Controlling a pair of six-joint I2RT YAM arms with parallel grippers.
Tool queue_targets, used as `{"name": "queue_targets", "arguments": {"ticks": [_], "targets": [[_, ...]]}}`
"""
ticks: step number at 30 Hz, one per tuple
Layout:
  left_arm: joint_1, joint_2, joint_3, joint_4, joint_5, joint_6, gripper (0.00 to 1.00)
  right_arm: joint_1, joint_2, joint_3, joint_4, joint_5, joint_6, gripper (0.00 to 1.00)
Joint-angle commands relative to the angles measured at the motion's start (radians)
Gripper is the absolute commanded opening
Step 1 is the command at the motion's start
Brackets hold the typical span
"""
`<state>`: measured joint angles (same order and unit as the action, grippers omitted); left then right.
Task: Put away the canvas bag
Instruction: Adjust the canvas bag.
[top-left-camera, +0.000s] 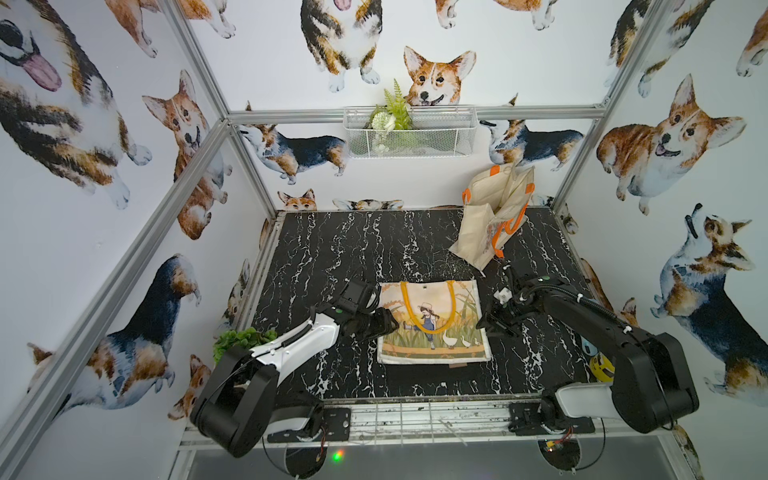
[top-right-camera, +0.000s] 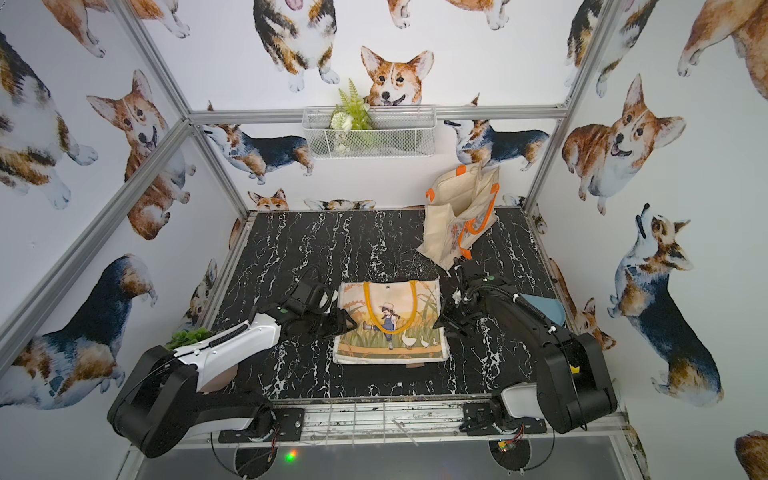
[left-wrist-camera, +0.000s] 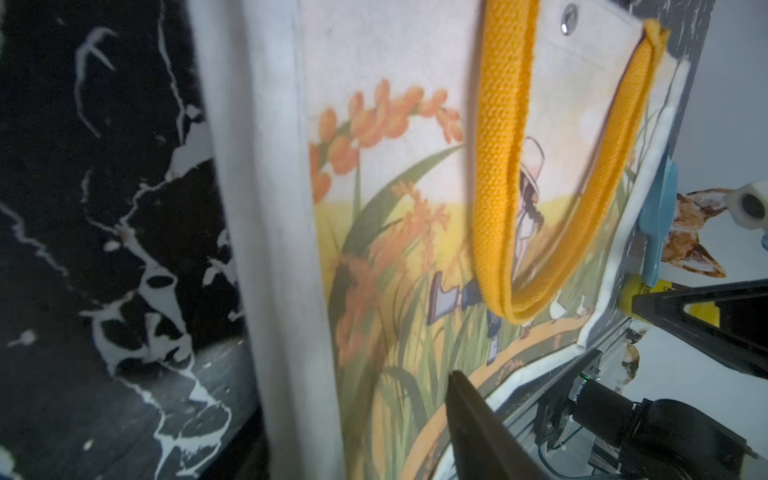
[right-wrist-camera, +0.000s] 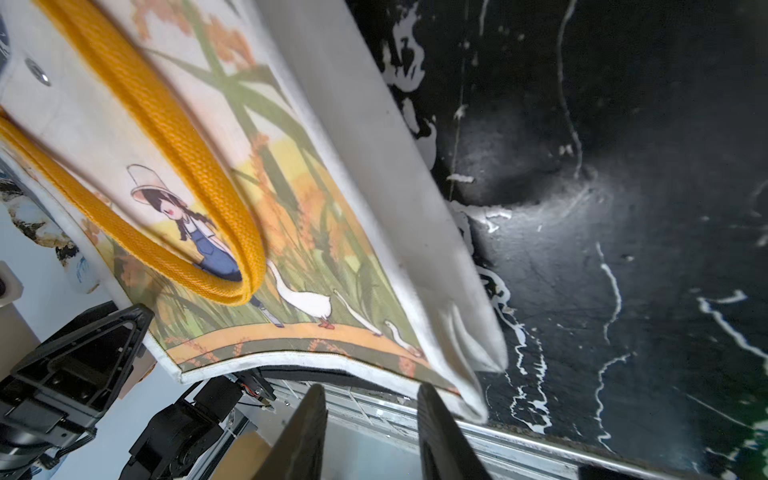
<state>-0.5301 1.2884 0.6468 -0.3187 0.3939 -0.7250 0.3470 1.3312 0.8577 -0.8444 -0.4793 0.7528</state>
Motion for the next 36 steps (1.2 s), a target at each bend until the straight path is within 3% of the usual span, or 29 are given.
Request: {"name": "queue_targets", "arguments": {"ticks": [1, 14, 27, 30, 36], "targets": [[0.002, -0.037, 0.013, -0.107, 0.008, 0.035, 0.59, 0.001, -0.025, 0.003, -0.065, 0.052, -0.027, 0.41], [-0.005, -0.25, -0.112, -0.156, 0.06, -0.058, 0.59, 0.0, -0.031, -0.089, -0.022, 0.062, -0.035, 0.41], [-0.089, -0.444, -0.235, -0.126, 0.033, -0.224, 0.57, -0.002, 0.081, -0.117, 0.07, 0.042, -0.049, 0.4], [-0.123, -0.435, -0.255, -0.079, 0.02, -0.256, 0.48, 0.0, 0.08, -0.143, 0.132, -0.024, -0.027, 0.4], [-0.218, -0.387, -0.255, -0.019, -0.031, -0.295, 0.14, 0.0, 0.068, -0.157, 0.171, -0.071, -0.009, 0.35]]}}
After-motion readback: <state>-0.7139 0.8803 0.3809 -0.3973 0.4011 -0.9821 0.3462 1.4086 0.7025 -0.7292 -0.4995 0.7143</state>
